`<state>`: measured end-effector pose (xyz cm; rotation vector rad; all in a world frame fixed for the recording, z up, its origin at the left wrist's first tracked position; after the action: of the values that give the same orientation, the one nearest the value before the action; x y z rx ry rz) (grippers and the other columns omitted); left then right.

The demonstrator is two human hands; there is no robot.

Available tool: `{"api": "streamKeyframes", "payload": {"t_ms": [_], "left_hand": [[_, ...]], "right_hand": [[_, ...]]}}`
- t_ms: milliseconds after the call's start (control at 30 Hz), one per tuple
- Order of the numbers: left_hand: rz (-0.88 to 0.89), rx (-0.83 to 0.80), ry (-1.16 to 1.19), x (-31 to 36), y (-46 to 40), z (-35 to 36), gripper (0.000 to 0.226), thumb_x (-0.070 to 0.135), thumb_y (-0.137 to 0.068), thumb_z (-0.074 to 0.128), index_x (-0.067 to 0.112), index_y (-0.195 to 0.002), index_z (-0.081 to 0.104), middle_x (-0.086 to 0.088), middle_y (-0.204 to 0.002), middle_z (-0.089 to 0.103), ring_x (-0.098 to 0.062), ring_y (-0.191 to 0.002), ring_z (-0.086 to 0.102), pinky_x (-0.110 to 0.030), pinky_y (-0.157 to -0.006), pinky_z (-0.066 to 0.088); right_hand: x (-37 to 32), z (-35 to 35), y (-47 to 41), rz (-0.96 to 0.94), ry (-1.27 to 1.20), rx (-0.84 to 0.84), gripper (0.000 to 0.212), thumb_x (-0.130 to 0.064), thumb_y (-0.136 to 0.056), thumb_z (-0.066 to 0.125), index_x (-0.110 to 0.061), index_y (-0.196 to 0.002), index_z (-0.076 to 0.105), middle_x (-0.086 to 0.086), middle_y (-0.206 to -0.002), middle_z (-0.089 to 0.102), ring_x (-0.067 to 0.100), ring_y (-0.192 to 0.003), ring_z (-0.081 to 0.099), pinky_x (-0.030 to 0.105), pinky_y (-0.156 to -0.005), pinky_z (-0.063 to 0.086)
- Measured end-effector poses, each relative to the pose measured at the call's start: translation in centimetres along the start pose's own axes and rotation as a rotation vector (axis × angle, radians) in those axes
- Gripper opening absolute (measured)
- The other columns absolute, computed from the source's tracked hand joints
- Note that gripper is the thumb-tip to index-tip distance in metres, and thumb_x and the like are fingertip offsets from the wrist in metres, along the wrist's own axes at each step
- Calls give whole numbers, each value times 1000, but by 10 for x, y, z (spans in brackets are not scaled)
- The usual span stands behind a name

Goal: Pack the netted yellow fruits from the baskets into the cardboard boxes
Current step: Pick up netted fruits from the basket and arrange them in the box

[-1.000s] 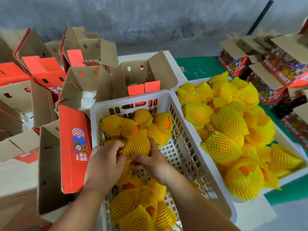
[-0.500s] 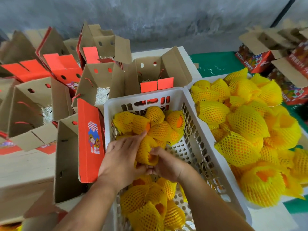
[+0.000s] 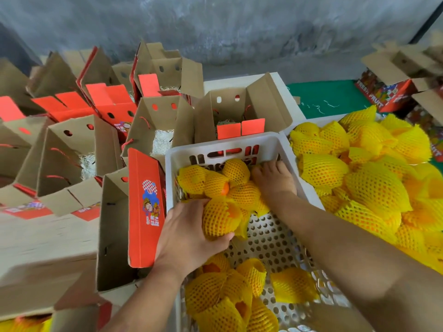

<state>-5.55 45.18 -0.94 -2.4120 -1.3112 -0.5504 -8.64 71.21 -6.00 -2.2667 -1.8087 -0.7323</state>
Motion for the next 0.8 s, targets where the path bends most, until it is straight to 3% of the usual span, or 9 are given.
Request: {"api": "streamKeyframes", "payload": {"t_ms": [167,267,333,400,500,567,667,733,800], "left_hand": [[-65,-28,42,-3,-1,0,73,93,-66,59,44,-119,49,20,-111,57,-8,-110,52,-37,-97,49],[-64,-35,133,-1,1,-5,69,89,-69,62,42,-118,52,19,-108,58,-7,-105,55,-38,-92,52],[-92,-12,317,3,8,-12,62,81,-72,68,41,-118,54,17,-104,62,-7,-100,60,-39,-87,55],[-162,27,644,12,16,-24,58,72,-75,73,43,-120,53,17,-102,67,-4,-95,67,-33,-80,60],[-254,124,994,25,26,-53,56,75,-77,70,49,-122,49,38,-108,64,13,-95,65,-14,-71,56],[-322,128,1162,24,35,-77,75,92,-63,67,52,-125,57,26,-115,70,4,-102,69,-26,-86,58],[-357,174,1306,-5,64,-129,108,100,-48,64,41,-138,59,16,-127,70,-8,-119,67,-42,-105,51],[-341,183,1331,-38,92,-164,113,97,-54,66,33,-147,53,8,-141,64,-15,-133,59,-48,-115,42],[-304,125,1465,-77,126,-195,106,81,-63,78,24,-149,52,-3,-143,63,-24,-134,59,-51,-118,39]], "right_hand": [[2,-3,14,-36,-29,145,63,-28,-85,67,-26,-138,34,8,-131,44,32,-121,43,41,-102,34],[10,-20,37,-10,-195,154,82,-45,-78,74,-28,-145,29,7,-132,42,32,-118,52,42,-100,40],[17,-42,60,77,-430,211,85,-46,-72,79,-26,-138,30,7,-129,40,36,-110,58,43,-85,49],[21,-65,85,176,-826,345,83,-36,-68,85,-23,-130,31,5,-124,34,35,-101,56,38,-70,47],[2,-113,127,128,-1239,608,83,-26,-62,86,-21,-128,37,1,-120,33,22,-108,43,35,-83,43],[-25,-150,157,60,-1413,723,80,-33,-58,83,-24,-124,37,1,-120,36,18,-113,41,32,-92,43],[-81,-199,189,-11,-1682,669,75,-39,-61,78,-23,-121,35,6,-123,39,23,-114,49,31,-91,47],[-125,-231,204,-81,-1873,620,65,-39,-68,73,-21,-120,38,6,-120,45,14,-106,53,25,-83,47],[-172,-258,216,-45,-2061,594,39,-35,-76,65,-27,-108,44,-8,-100,53,4,-83,53,21,-71,45]]}}
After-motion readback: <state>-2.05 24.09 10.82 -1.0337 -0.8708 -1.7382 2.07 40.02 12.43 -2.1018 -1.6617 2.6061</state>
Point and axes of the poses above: each hand's wrist, its own y-axis away from the middle knuckle, its own z-axis out of the palm, x = y × z, the point moved 4 cm from there along -y, towards the middle knuckle
